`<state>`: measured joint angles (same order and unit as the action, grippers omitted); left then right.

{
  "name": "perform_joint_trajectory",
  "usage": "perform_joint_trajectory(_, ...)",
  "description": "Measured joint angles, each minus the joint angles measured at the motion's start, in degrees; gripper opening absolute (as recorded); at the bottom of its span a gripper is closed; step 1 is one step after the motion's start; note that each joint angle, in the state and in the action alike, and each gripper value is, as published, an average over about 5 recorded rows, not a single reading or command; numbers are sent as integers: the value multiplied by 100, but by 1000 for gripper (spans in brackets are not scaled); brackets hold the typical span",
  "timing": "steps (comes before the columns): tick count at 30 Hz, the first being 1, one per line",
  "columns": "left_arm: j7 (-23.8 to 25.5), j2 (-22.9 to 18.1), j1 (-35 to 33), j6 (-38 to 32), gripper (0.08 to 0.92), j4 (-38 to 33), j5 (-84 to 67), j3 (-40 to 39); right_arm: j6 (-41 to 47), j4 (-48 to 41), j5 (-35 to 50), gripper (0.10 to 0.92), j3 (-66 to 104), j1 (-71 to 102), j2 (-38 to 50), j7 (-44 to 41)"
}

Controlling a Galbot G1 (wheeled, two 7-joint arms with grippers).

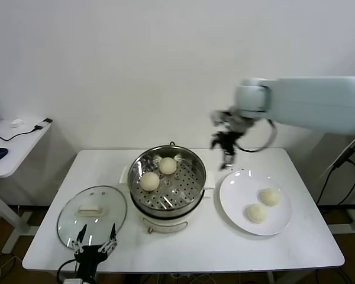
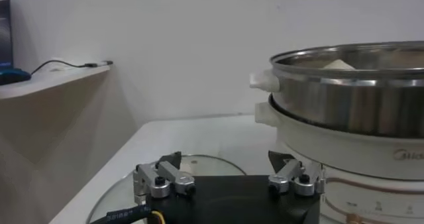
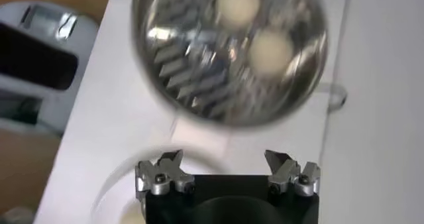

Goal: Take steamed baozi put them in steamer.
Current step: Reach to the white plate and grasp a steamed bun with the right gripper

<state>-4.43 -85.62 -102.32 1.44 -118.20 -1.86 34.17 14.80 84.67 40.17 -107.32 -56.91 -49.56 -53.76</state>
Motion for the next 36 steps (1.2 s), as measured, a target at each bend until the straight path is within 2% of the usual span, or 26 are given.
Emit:
perform_joint_trajectory(6, 0, -29, -26, 8, 823, -2, 4, 25, 3, 61, -750, 823, 82, 679, 820, 24)
perform_joint_trajectory(12, -3, -47, -44, 15, 823, 14, -1, 33, 133, -57, -1261, 823, 600, 1608, 1174, 199)
perform_joint_trajectory(33, -25, -58, -85, -3, 823, 38, 31, 36, 625, -697, -1696, 823, 1839, 3456, 1033, 826)
perform_joint_trajectory(36, -26, -58, -98, -3, 823, 34, 50, 31, 647, -728, -1701, 797, 1909, 3542, 1020, 832)
